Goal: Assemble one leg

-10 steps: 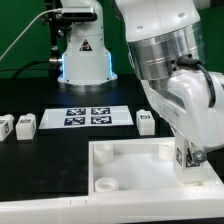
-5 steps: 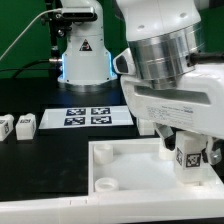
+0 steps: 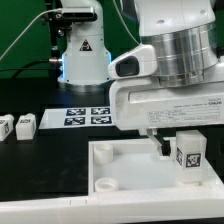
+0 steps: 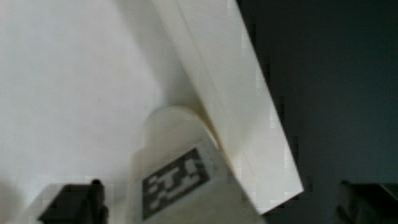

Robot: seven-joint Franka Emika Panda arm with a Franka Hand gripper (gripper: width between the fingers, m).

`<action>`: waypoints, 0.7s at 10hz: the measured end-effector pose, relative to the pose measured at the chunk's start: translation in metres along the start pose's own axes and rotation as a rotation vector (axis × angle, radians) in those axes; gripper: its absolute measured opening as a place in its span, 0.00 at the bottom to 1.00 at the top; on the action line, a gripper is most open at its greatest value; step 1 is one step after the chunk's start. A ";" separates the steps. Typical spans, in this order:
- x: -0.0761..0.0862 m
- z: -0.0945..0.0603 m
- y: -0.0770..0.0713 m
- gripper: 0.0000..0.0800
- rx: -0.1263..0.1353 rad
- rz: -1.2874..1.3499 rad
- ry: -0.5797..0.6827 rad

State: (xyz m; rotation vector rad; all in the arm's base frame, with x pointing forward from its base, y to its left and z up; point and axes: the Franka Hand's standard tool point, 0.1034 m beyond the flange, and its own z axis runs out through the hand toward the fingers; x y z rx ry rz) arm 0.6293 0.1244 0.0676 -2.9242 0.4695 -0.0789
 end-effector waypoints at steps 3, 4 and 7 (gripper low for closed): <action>0.013 -0.006 -0.001 0.81 -0.020 -0.347 0.016; 0.012 -0.005 -0.001 0.78 -0.019 -0.293 0.015; 0.012 -0.005 0.000 0.55 -0.014 -0.108 0.015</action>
Offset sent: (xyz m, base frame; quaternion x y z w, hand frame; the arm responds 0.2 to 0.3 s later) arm 0.0000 0.0000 0.0000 0.0000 0.0000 0.0899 0.9960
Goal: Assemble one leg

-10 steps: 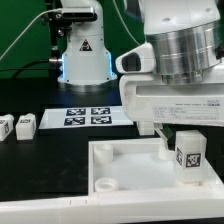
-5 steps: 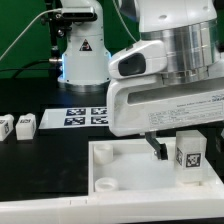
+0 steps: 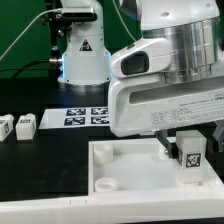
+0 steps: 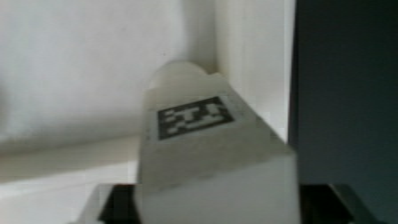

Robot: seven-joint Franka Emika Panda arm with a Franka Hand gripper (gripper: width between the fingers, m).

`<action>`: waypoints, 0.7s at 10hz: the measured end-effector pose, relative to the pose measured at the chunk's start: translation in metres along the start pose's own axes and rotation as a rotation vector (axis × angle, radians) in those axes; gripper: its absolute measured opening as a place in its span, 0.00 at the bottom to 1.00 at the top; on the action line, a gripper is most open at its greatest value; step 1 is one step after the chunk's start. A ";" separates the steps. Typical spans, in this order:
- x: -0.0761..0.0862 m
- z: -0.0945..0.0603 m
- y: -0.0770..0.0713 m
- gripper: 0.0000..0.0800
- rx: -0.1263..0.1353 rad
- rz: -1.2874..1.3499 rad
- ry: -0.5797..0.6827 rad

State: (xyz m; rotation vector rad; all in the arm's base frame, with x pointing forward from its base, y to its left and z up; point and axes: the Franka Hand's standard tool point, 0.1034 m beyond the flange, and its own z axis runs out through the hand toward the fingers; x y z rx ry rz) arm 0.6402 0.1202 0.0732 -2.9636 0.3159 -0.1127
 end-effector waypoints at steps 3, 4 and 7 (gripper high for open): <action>0.001 0.000 0.005 0.39 -0.004 0.247 0.001; 0.002 0.000 0.008 0.39 0.001 0.413 0.001; 0.001 0.001 0.014 0.39 0.022 0.905 -0.008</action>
Offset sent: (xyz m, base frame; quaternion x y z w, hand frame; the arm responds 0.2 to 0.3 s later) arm 0.0059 -0.0016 -0.0038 0.0086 0.0019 0.3120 0.9500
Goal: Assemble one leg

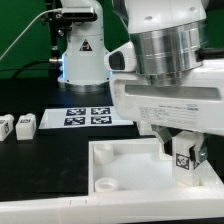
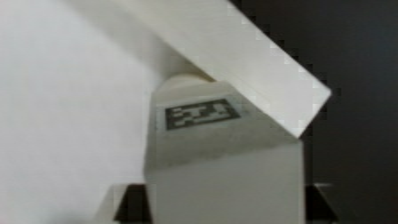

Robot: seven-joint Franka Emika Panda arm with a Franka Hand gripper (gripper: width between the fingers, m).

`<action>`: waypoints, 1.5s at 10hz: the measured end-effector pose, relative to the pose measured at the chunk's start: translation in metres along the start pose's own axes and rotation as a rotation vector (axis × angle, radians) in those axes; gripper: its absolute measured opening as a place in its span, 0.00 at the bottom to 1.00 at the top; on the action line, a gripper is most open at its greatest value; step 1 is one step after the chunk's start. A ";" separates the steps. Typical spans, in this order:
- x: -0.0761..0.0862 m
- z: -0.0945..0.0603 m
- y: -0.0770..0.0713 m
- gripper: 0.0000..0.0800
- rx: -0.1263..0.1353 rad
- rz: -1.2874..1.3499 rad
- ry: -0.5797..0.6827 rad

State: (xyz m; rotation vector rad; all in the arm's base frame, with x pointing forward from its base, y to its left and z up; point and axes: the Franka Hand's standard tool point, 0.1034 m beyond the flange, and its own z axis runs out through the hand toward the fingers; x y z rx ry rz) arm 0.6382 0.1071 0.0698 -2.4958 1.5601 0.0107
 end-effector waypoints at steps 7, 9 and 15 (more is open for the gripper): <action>-0.004 0.002 0.005 0.62 0.032 0.381 -0.051; -0.010 0.002 0.002 0.75 0.032 0.037 -0.035; -0.007 0.000 -0.003 0.81 -0.022 -0.781 0.034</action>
Offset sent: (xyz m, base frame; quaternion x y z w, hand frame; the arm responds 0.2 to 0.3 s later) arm -0.0015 -0.0011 -0.0007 0.0162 0.0018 0.2949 0.9554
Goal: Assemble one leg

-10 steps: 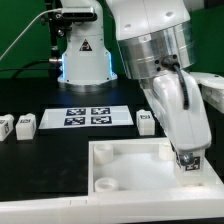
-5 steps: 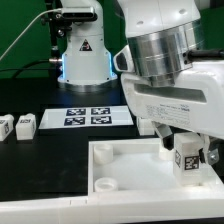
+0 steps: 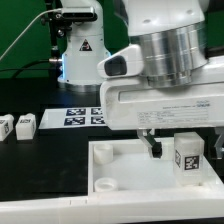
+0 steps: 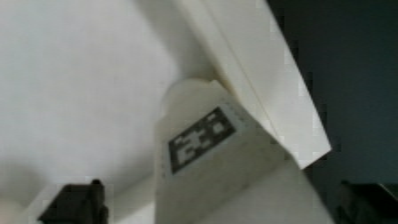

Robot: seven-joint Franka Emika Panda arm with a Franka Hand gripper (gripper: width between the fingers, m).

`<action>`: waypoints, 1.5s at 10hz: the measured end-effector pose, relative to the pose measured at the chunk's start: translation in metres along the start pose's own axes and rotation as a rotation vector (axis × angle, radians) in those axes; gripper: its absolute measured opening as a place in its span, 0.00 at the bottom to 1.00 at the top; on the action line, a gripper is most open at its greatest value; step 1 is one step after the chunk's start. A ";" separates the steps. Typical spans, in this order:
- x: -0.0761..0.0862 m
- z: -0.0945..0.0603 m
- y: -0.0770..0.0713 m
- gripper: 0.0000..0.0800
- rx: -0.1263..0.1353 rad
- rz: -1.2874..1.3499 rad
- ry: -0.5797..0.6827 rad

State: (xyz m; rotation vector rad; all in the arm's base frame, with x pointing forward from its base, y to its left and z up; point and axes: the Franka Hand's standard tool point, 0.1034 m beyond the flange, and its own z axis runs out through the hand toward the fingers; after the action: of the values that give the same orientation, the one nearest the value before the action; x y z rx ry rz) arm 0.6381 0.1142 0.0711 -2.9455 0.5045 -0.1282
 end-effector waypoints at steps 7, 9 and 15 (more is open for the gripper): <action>0.000 0.001 0.002 0.36 -0.009 -0.016 0.002; 0.000 0.001 0.003 0.37 -0.009 0.144 0.003; -0.004 0.002 0.009 0.37 0.014 0.984 -0.046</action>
Offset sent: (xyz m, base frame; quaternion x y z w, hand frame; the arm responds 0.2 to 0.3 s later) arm 0.0000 0.0000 0.0000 0.0000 0.0000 0.0899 0.9960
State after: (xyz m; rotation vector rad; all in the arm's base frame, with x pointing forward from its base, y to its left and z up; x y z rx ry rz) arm 0.6321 0.1076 0.0677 -2.3280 1.8074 0.0539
